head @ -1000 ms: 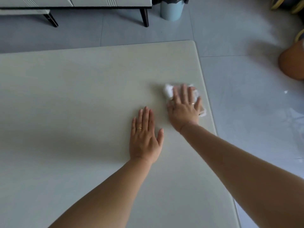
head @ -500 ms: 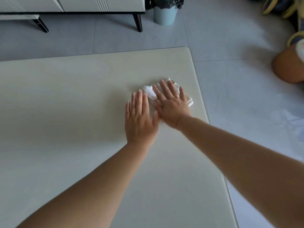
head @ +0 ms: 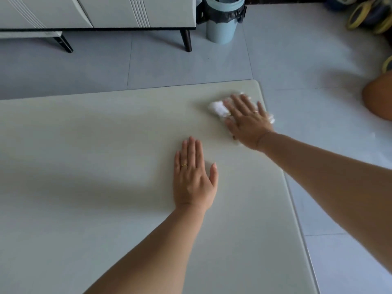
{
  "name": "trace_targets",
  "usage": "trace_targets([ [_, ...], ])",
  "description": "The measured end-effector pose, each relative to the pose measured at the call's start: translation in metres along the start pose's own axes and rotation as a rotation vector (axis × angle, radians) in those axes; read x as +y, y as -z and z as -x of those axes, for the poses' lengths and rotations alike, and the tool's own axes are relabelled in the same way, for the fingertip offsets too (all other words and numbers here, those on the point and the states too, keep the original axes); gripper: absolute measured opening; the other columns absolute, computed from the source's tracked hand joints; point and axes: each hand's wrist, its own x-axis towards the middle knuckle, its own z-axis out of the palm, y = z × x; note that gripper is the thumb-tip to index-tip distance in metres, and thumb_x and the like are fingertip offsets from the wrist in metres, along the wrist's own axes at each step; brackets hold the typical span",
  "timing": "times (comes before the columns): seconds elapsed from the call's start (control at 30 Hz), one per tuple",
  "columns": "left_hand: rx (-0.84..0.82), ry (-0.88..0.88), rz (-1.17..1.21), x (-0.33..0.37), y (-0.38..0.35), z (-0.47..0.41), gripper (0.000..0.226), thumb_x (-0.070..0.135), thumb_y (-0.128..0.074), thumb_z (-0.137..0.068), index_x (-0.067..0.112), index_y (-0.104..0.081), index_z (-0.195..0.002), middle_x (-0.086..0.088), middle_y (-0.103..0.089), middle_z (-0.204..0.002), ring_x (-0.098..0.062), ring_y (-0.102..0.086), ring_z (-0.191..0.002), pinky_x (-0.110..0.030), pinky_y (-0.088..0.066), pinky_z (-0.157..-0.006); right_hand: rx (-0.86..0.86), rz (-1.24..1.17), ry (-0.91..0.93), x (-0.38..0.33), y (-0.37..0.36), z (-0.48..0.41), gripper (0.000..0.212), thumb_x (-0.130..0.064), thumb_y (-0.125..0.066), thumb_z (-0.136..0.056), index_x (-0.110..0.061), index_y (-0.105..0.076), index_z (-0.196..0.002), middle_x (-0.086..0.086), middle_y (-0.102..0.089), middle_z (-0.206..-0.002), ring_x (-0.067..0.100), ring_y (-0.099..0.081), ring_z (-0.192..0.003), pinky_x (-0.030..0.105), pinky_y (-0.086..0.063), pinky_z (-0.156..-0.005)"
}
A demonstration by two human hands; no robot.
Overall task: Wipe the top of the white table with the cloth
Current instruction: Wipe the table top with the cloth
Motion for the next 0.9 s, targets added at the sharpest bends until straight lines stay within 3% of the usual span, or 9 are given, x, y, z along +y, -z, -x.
trace_targets([
  [0.13, -0.014, 0.003, 0.009, 0.001, 0.001, -0.001, 0.07, 0.043, -0.029, -0.089, 0.005, -0.025, -0.148, -0.01, -0.021, -0.157, -0.024, -0.017, -0.145, -0.039, -0.011, -0.119, 0.03, -0.12, -0.442, -0.014, 0.002, -0.027, 0.056, -0.042, -0.018, -0.098, -0.032, -0.001, -0.15, -0.003, 0.01, -0.159, 0.023, 0.013, -0.145, 0.052, 0.009, -0.114],
  [0.17, -0.018, 0.004, 0.012, 0.001, 0.001, -0.001, 0.07, 0.043, -0.029, -0.089, 0.006, -0.025, -0.148, -0.01, -0.021, -0.157, -0.024, -0.017, -0.145, -0.039, -0.011, -0.119, 0.032, -0.112, -0.417, -0.032, -0.001, -0.029, 0.056, -0.042, -0.02, -0.098, -0.031, -0.002, -0.15, -0.002, 0.01, -0.159, 0.024, 0.014, -0.145, 0.054, 0.01, -0.112],
  [0.23, -0.019, 0.007, 0.016, 0.001, 0.001, -0.001, 0.07, 0.043, -0.029, -0.089, 0.006, -0.026, -0.148, -0.01, -0.021, -0.157, -0.024, -0.017, -0.145, -0.039, -0.012, -0.119, 0.027, -0.068, -0.159, -0.057, -0.008, -0.025, 0.056, -0.043, -0.021, -0.099, -0.032, -0.004, -0.15, -0.004, 0.008, -0.16, 0.022, 0.013, -0.145, 0.053, 0.011, -0.112],
  [0.33, -0.019, 0.012, 0.019, 0.001, 0.001, -0.001, 0.069, 0.043, -0.029, -0.089, 0.006, -0.026, -0.147, -0.009, -0.021, -0.157, -0.024, -0.018, -0.145, -0.039, -0.014, -0.119, -0.037, 0.025, 0.174, -0.037, 0.0, -0.027, 0.056, -0.049, -0.022, -0.098, -0.037, -0.003, -0.149, -0.007, 0.004, -0.16, 0.017, 0.009, -0.146, 0.049, 0.007, -0.115],
  [0.4, -0.015, 0.01, 0.018, 0.001, 0.001, -0.002, 0.069, 0.043, -0.029, -0.089, 0.006, -0.027, -0.147, -0.009, -0.022, -0.156, -0.024, -0.018, -0.145, -0.04, -0.015, -0.118, -0.027, 0.046, 0.097, -0.008, 0.01, -0.04, 0.056, -0.05, -0.02, -0.097, -0.038, -0.002, -0.149, -0.009, 0.004, -0.16, 0.014, 0.008, -0.146, 0.048, 0.005, -0.116],
  [0.47, -0.019, 0.006, 0.016, 0.001, 0.001, -0.002, 0.069, 0.043, -0.029, -0.089, 0.006, -0.027, -0.147, -0.009, -0.021, -0.157, -0.023, -0.016, -0.146, -0.04, -0.015, -0.119, -0.016, -0.038, -0.142, 0.012, 0.018, -0.053, 0.058, -0.052, -0.02, -0.096, -0.037, -0.003, -0.149, -0.009, 0.006, -0.16, 0.015, 0.01, -0.145, 0.049, 0.006, -0.116],
  [0.67, -0.02, -0.001, 0.029, -0.001, 0.0, -0.002, 0.07, 0.044, -0.026, -0.089, 0.006, -0.025, -0.148, -0.009, -0.019, -0.157, -0.023, -0.014, -0.146, -0.039, -0.011, -0.119, 0.057, -0.177, -0.534, -0.009, 0.011, -0.053, 0.059, -0.052, -0.016, -0.095, -0.035, -0.001, -0.149, -0.005, 0.009, -0.159, 0.023, 0.012, -0.145, 0.057, 0.004, -0.113],
  [0.73, -0.023, -0.003, 0.032, -0.001, -0.001, -0.003, 0.069, 0.043, -0.028, -0.09, 0.006, -0.024, -0.148, -0.009, -0.018, -0.158, -0.023, -0.013, -0.146, -0.037, -0.007, -0.119, 0.035, -0.161, -0.542, -0.012, 0.007, -0.041, 0.06, -0.053, -0.015, -0.095, -0.033, 0.002, -0.149, -0.003, 0.012, -0.159, 0.024, 0.015, -0.145, 0.058, 0.005, -0.113],
  [0.9, -0.03, -0.011, 0.023, -0.002, -0.002, -0.003, 0.068, 0.039, -0.039, -0.092, 0.005, -0.021, -0.149, -0.01, -0.016, -0.158, -0.023, -0.009, -0.147, -0.037, -0.003, -0.119, -0.002, -0.064, -0.293, -0.002, -0.007, 0.018, 0.061, -0.057, -0.014, -0.095, -0.035, 0.005, -0.149, -0.006, 0.014, -0.159, 0.021, 0.017, -0.144, 0.051, 0.007, -0.114],
])
